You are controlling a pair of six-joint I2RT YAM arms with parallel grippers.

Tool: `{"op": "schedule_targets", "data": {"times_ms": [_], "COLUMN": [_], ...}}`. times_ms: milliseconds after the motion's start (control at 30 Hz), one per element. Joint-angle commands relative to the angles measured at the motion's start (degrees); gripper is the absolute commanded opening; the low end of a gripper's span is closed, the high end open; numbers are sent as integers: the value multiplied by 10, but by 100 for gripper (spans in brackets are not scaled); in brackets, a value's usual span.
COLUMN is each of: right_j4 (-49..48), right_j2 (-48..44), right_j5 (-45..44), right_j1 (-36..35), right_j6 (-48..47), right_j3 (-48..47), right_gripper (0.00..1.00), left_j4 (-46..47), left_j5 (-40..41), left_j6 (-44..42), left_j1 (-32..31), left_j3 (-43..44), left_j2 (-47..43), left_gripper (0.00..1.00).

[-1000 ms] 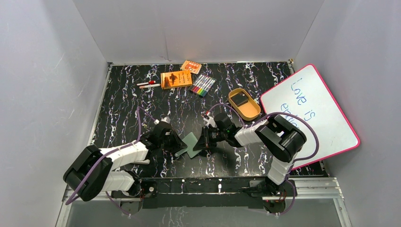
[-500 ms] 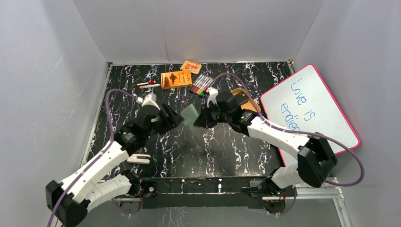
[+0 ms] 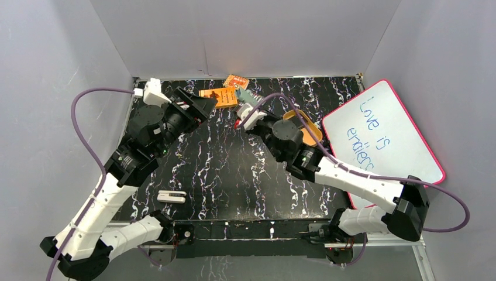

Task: Put the credit cards into the card holder

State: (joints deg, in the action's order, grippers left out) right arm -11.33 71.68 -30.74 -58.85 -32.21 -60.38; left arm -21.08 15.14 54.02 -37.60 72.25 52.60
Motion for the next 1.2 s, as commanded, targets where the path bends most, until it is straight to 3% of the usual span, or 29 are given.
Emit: {"op": "schedule_targets", "data": {"times_ms": [0,100,300,733,933,1167], "right_j4": [-310,-437,-516,-540,-542,-549], "right_j2": [10,31,38,25,27,33], "right_j5": [-115,-99,-56,-48,-52,-56], "right_j1": [-37,-55,-75,-82,-89,-103], "right_j6": [-377,-518,-636,-683,-687,-696], "right_j3": [37,60,79,91,84,77], "right_gripper": [0,0,0,0,0,0], "left_j4": [25,68,194,214,207,273], "left_j5": [-20,-56,-121,-179,-203,-213], "left_j6": [1,-7,-33,-13,3,12], "left_j1": [3,3,3,3,3,3], "left_j3": [39,39,11,-34,-34,-51], "left_j2": [29,49,48,46,71,80], "left_gripper": [76,78,79,79,74,66]}}
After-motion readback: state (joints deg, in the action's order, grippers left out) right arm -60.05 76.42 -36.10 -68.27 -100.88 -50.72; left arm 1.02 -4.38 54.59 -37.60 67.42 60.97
